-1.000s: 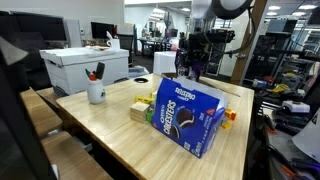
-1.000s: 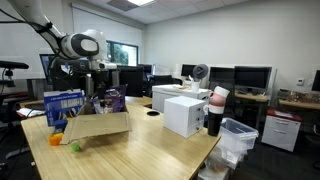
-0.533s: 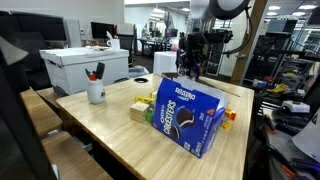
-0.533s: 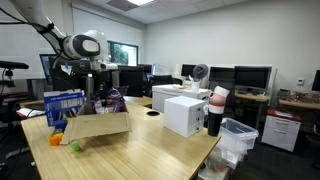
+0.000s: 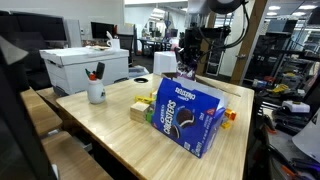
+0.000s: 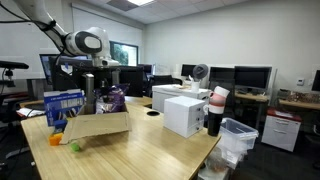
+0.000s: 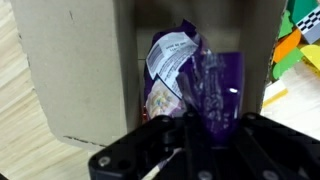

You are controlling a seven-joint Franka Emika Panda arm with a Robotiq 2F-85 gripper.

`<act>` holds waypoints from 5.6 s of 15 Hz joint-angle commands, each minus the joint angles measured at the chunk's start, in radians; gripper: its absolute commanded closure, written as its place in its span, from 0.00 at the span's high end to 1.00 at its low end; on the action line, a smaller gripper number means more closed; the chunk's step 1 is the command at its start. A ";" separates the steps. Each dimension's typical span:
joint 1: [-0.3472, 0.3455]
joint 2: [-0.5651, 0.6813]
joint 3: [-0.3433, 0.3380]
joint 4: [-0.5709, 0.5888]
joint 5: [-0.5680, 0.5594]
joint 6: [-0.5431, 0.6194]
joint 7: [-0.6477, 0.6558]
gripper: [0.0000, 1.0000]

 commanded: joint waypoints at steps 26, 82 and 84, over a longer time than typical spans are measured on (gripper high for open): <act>-0.141 -0.184 -0.089 0.111 -0.085 -0.132 -0.226 0.05; -0.190 -0.176 -0.219 0.044 0.152 -0.135 -0.738 1.00; -0.175 -0.192 -0.189 0.049 0.146 -0.160 -0.676 1.00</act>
